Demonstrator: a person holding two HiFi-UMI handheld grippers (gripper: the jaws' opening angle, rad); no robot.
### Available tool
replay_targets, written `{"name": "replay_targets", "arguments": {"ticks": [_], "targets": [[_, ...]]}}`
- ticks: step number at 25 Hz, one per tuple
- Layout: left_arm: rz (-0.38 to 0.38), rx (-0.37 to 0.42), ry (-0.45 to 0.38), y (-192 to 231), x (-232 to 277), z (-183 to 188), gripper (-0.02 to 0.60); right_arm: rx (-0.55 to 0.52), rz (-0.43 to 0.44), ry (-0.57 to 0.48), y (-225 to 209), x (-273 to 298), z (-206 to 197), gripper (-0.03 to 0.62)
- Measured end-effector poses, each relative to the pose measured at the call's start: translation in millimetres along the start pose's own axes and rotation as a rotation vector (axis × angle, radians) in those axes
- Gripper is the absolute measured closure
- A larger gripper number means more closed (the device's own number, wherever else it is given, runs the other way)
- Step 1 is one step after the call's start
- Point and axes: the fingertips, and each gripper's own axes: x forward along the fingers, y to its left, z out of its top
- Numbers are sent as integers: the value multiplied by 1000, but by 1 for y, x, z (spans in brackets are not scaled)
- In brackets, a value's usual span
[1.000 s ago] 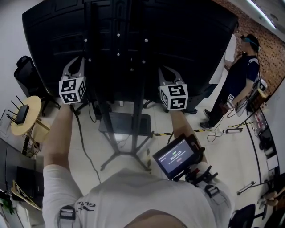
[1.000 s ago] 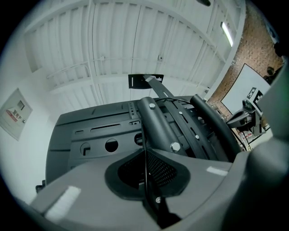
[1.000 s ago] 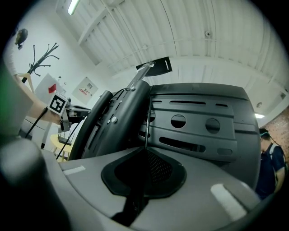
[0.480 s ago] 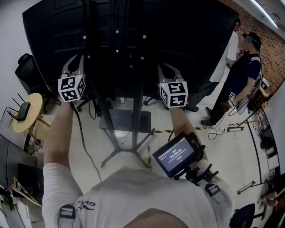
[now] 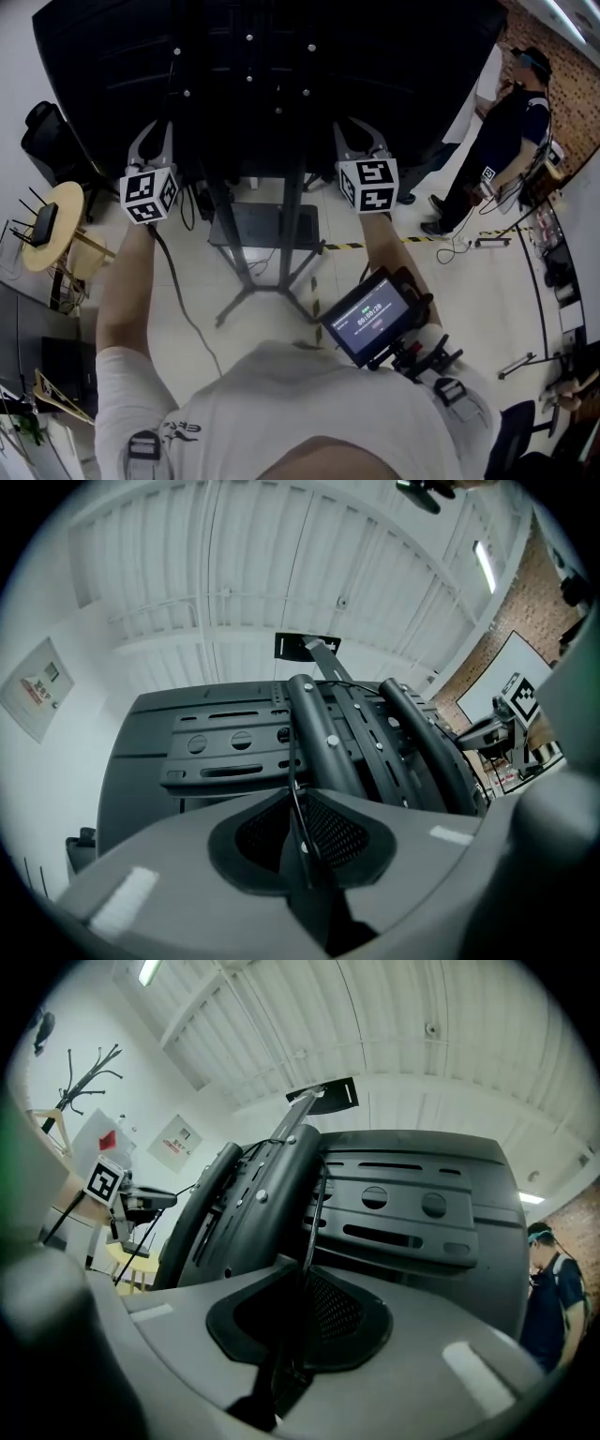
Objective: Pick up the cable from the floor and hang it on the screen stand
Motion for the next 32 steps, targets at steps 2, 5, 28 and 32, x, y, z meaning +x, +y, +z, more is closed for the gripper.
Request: {"name": "replay_targets", "arguments": {"ticks": [2, 5, 28, 32], "targets": [[1, -6, -3, 0, -5, -1, 548, -2, 0, 19, 5, -1, -4, 536], [8, -19, 23, -4, -16, -13, 548, -5, 8, 45, 10, -9, -13, 540], [219, 11, 171, -151, -134, -29, 548, 81, 304, 7, -3, -95, -65, 577], [241, 22, 191, -186, -161, -20, 549, 100, 376, -1, 2, -116, -71, 579]]}}
